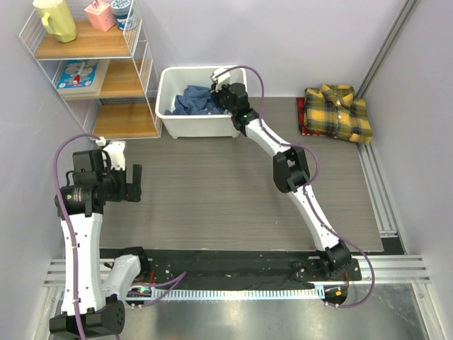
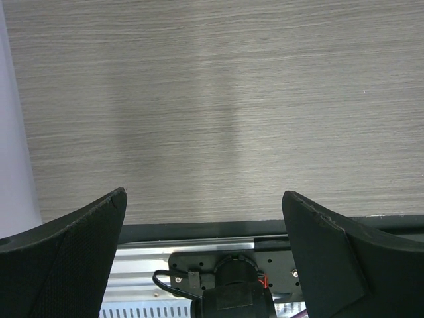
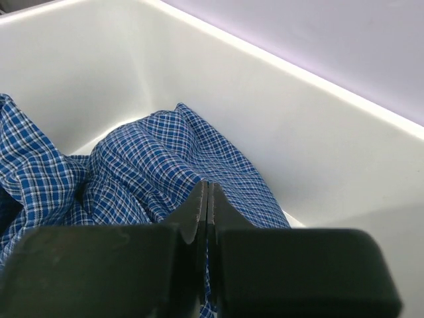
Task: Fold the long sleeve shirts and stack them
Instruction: Grab the shirt from the pile, then move the shirt to the center of the board
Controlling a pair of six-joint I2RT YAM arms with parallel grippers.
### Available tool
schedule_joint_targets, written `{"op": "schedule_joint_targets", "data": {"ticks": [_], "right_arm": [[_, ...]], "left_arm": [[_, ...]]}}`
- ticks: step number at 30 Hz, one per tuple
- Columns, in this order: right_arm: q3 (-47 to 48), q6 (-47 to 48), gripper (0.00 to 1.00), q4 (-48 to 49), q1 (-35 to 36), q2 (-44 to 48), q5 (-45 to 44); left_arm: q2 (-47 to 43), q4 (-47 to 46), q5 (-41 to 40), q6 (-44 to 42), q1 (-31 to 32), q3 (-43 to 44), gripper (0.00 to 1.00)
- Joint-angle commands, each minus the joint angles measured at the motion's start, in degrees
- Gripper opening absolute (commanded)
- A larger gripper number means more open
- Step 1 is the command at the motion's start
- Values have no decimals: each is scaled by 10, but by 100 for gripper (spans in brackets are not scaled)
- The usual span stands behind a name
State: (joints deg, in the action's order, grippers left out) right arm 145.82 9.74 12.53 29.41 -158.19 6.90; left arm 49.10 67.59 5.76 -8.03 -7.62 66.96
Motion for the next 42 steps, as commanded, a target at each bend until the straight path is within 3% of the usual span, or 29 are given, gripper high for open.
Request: {"op": "schedule_joint_targets", "data": {"ticks": [1,17,21,25,26,27,28,29,31,33,35,42], "right_arm": [[-13,-10,1,40,-2,4,3],[10,-260,1,163,-12,292,-49],[3,-300,1,170,-8,371,-50],[4,-303,1,166,2,431,-33],[4,-300,1,163,6,451,-21],[1,-290,1,160,8,459,-12],[-4,-283,1,157,17,469,-7],[-22,-276,1,156,20,480,-1],[-38,-256,1,151,26,501,6],[-44,-254,1,142,31,508,6],[-39,-249,1,130,35,509,4],[-37,-226,1,123,36,509,8]], "left_arm": [[-3,-2,-4,-6,-5,22,100],[-25,-27,22,50,-4,15,100],[-57,-109,86,92,-6,16,100],[-78,-311,229,154,-5,-27,100],[-78,-443,239,221,-5,-45,100],[-74,-509,244,255,-3,-70,100],[-50,-571,252,292,-2,-104,100],[-30,-695,267,334,3,-116,100],[55,-753,259,320,62,-96,100],[112,-770,201,257,143,-69,100],[185,-815,212,243,167,-52,100],[367,-819,297,94,292,32,100]]}}
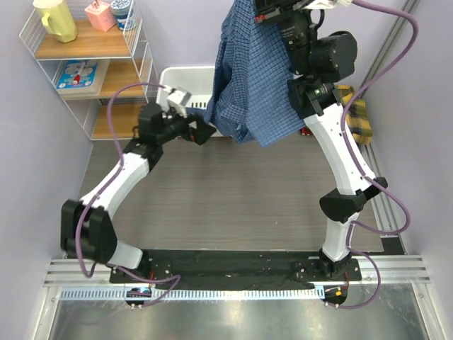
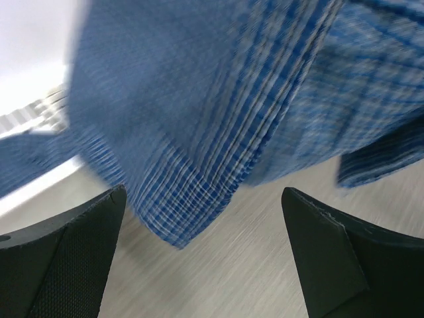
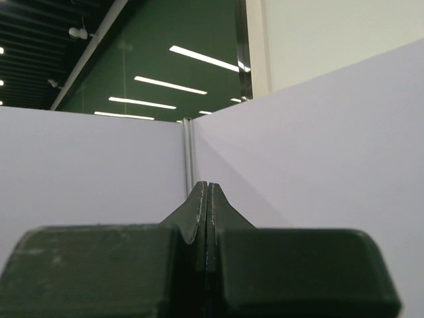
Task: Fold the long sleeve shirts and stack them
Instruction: Move the shirt to the center of the board
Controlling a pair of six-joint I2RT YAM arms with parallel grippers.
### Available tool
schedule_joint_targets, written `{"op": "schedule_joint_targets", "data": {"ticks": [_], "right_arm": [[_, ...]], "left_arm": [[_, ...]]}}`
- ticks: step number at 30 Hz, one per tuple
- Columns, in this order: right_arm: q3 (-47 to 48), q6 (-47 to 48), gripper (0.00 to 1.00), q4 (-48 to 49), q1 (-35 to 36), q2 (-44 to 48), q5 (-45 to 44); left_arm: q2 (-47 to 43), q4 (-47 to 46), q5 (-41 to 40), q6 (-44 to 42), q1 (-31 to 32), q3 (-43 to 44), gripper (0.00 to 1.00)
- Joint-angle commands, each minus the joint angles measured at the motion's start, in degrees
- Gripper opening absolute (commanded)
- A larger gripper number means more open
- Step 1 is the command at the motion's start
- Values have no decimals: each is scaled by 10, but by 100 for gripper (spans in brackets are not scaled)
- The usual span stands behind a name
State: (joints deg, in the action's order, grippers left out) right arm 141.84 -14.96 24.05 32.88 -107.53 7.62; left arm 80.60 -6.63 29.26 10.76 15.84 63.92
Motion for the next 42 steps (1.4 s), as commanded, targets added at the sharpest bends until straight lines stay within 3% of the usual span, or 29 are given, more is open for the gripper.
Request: {"op": "schedule_joint_targets", "data": {"ticks": [1,5,8,9,11,16,21,33,39,42], "right_arm": [[3,24,1,10,1,-1,0],[2,39,1,17,1,-1,-1],[-12,59,1,26,0,16,-14],[-19,76,1,30,-2,27,-18],[-53,99,1,34,-6,60,-39],[-171,195,1,50,-25,136,-118],[-269,210,1,44,-55,211,-138],[-229,105,1,-51,-57,271,-43],[-304,86,1,-85,-57,318,-23],[-330,75,1,-88,-57,332,-20]], "left_arm": [[72,-82,68,-103,68,75,100],[188,-104,51,-118,103,162,97],[221,-123,1,-84,97,247,59],[232,-121,2,-73,92,292,34],[233,-75,7,-58,83,345,0],[187,-57,6,-44,79,474,0],[163,-25,29,24,87,565,0],[126,42,-1,85,161,698,0],[92,59,-4,77,181,653,0],[114,65,-3,71,197,701,0]]}}
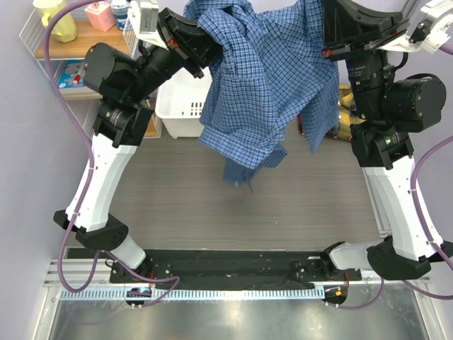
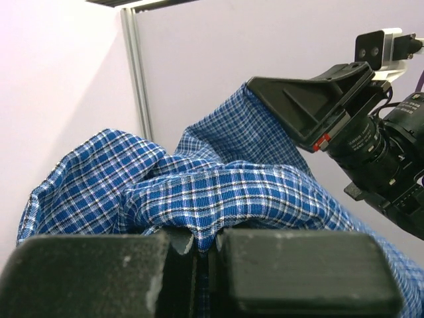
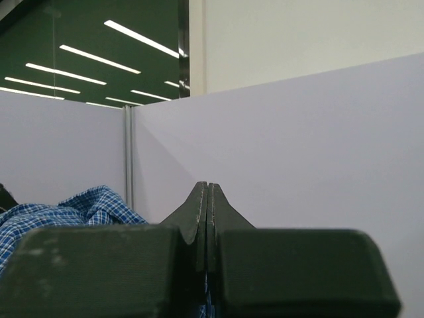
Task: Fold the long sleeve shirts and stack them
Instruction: Move the shirt to the center of the board
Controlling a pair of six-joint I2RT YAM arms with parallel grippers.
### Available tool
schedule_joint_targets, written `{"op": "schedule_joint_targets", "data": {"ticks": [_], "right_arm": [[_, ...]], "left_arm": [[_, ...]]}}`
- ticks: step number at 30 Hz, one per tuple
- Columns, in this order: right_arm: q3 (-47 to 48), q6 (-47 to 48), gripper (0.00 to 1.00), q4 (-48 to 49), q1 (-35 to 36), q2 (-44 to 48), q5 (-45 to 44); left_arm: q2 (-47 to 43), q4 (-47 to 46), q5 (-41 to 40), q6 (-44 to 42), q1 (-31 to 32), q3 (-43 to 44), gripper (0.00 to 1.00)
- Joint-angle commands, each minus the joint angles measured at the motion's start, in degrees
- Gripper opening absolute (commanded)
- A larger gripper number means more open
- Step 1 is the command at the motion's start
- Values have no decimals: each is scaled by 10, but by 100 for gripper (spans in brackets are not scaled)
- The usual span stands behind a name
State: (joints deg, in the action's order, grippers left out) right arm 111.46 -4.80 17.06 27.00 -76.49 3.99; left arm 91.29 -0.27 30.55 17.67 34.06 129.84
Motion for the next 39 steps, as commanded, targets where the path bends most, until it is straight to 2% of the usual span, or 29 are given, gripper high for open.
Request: {"op": "schedule_joint_targets", "data": {"ticks": [1,3,5,6,7,8,11,13,14,17,18,19,20,21,22,23,28,29,33,35,39], "right_arm": [[-30,-29,1,-18,2,22,19],[-41,-37,1,-24,2,27,27],[-82,-44,1,-36,2,41,45],[-105,-47,1,-40,2,64,48],[-127,-56,1,-51,2,76,52],[-176,-56,1,-59,1,89,57],[-283,-74,1,-92,2,150,68],[-332,-84,1,-140,3,195,67],[-379,-101,1,-157,3,209,62],[-473,-110,1,-231,3,255,57],[-493,-102,12,-250,3,262,70],[-509,-86,22,-288,3,268,74],[-531,-57,45,-308,3,268,71],[-534,-32,53,-332,2,268,64],[-536,-15,60,-374,2,267,44],[-534,-1,68,-395,1,266,33],[-541,80,74,-509,-5,244,57],[-543,88,80,-520,-5,234,85],[-548,134,82,-557,-9,153,148],[-562,159,81,-570,-8,140,163],[-582,167,75,-580,-20,95,156]], "left_arm": [[13,15,-17,1,17,72,0],[19,35,-7,-15,21,86,0],[0,51,5,-30,21,40,0],[-37,53,18,-42,21,4,0],[-60,50,35,-54,21,-36,0],[-83,50,43,-86,23,-136,0],[-177,68,49,-134,26,-309,0],[-213,116,67,-194,25,-386,0],[-246,131,77,-200,25,-460,0],[-295,206,75,-253,36,-561,0],[-305,227,63,-279,36,-615,14],[-310,288,64,-300,36,-640,30],[-324,320,59,-328,36,-657,51],[-332,348,45,-338,36,-689,86],[-340,388,17,-356,35,-702,93],[-362,410,9,-366,28,-710,96],[-403,500,-16,-433,-13,-772,99],[-402,514,-22,-439,-23,-778,98],[-362,536,-11,-460,-28,-784,98],[-323,523,-13,-453,-27,-791,98],[-280,391,-61,-444,-26,-815,99]]}}
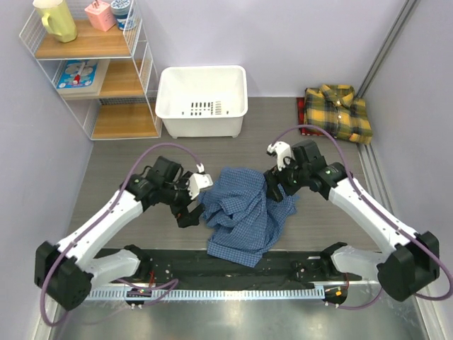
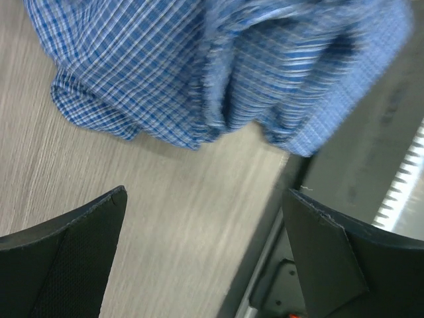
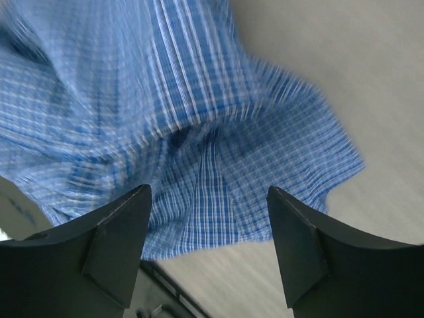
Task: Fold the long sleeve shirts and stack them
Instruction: Move the shirt to the center of the board, then flatten the shirt out
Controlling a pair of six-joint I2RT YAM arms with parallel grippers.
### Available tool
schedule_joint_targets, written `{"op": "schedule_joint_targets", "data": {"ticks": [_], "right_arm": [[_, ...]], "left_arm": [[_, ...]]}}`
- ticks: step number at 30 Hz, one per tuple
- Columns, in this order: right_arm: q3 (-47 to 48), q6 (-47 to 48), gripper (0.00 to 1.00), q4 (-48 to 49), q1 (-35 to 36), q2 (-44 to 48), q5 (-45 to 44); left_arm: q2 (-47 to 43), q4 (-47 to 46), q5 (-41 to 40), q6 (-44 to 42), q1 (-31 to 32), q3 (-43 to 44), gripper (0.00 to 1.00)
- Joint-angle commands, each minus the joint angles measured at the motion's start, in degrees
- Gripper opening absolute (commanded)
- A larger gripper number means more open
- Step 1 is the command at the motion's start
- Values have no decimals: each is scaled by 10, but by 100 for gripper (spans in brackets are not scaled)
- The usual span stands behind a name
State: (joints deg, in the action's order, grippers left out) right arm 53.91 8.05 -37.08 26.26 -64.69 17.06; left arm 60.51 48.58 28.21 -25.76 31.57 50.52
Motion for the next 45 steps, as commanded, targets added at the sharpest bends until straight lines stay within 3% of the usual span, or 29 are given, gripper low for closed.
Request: {"op": "schedule_joint_targets", "data": {"ticks": [1,7,13,16,17,18,19,20,22,24,27,31,33,34,35,36,37,38,39,40,41,42,45], "right_arm": [[0,40,74,-38,-17,-45,22],[40,74,67,-78,-71,-133,-43],[63,67,67,-132,-134,-227,9],[66,45,59,-126,-135,-263,65],[67,42,53,-122,-137,-270,81],[68,41,45,-117,-136,-286,85],[73,40,24,-115,-136,-293,84],[80,43,14,-114,-142,-300,75],[118,49,1,-114,-158,-322,48],[159,71,1,-113,-194,-338,12],[264,106,1,-107,-213,-374,-42],[439,132,1,-93,-213,-432,-89],[486,143,1,-92,-212,-461,-96],[520,145,1,-96,-212,-468,-99],[534,145,1,-104,-212,-477,-98],[547,143,10,-133,-213,-482,-93],[572,130,31,-152,-213,-484,-85],[577,116,37,-168,-214,-479,-81],[577,89,44,-192,-219,-469,-70],[566,68,61,-201,-229,-457,-56],[554,51,71,-208,-235,-444,-26],[539,36,84,-221,-241,-408,-13],[439,-8,88,-228,-251,-344,45]], "left_arm": [[33,-119,-41,-12,-1,-25,99],[136,-204,-29,-37,12,3,98],[207,-235,-3,-25,22,25,92],[206,-247,-23,-25,20,23,73],[203,-244,-41,-23,16,25,55],[194,-237,-45,-21,9,28,46],[188,-223,-45,-20,-12,44,38],[182,-180,-35,-30,-26,55,26],[152,-115,-19,-52,-63,81,17],[118,-7,-6,-129,-77,111,9],[34,84,-21,-225,-78,125,1],[-29,229,-13,-258,-78,178,0],[-46,243,1,-240,-78,199,0],[-50,234,4,-199,-77,193,0],[-51,208,3,-182,-77,184,8],[-46,192,3,-165,-76,172,21],[-42,171,4,-122,-75,145,38],[-39,107,2,-94,-72,127,67],[-33,70,-3,-55,-67,113,75],[-29,28,-8,6,-50,90,80],[-22,-26,-8,34,-37,82,94],[-4,-61,-19,56,-20,75,97],[28,-167,-46,140,28,42,100]]}}
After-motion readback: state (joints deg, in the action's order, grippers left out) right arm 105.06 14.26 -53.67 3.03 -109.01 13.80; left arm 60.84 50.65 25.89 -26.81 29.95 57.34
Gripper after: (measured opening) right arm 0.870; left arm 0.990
